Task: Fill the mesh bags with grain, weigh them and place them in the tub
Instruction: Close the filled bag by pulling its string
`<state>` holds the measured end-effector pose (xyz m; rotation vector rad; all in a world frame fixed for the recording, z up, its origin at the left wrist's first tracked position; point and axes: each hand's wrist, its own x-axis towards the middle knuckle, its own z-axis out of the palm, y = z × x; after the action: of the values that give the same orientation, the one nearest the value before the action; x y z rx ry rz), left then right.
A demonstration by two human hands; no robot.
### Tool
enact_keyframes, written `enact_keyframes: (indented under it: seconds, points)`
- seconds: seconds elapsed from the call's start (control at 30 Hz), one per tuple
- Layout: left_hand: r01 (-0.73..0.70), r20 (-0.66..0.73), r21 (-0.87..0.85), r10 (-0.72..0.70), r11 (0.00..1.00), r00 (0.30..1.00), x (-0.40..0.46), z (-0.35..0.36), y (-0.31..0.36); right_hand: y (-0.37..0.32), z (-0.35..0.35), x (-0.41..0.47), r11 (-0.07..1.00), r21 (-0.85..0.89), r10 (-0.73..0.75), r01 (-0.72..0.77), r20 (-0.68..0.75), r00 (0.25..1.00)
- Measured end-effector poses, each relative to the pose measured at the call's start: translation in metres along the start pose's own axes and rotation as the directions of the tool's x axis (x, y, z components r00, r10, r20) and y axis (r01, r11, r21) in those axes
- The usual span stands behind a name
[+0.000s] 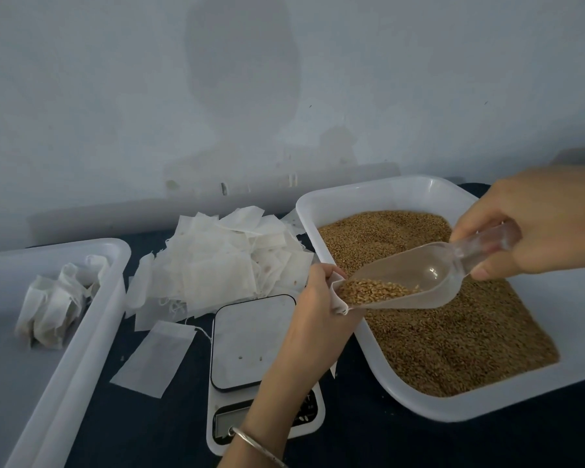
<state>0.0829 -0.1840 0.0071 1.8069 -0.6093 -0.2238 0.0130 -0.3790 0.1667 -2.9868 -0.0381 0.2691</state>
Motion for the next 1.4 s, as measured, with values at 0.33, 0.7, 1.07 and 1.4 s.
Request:
enact_keyframes:
  seconds: [0.33,0.7,1.07,1.4]
  points:
    - [-0.002,-0.133,-0.294,-0.038,0.956,0.99,-0.007,-0.013,-0.001,0.014,0.041,-0.009,0.933,0.355,-0.062,0.066,-0.023,0.998]
    - [-0.063,-0.415,-0.269,-0.056,0.961,0.908,-0.007,-0.09,-0.027,-0.02,0.123,0.011,0.716,0.688,0.22,0.118,-0.383,0.897]
    - [-0.031,-0.328,-0.116,-0.008,0.993,0.945,-0.009,-0.079,-0.056,-0.024,0.153,0.022,0.825,0.556,0.386,-0.102,-0.422,0.82]
    - [-0.037,-0.325,-0.035,0.024,0.999,0.945,-0.016,-0.083,-0.059,-0.021,0.156,0.021,0.808,0.583,0.41,-0.083,-0.456,0.79]
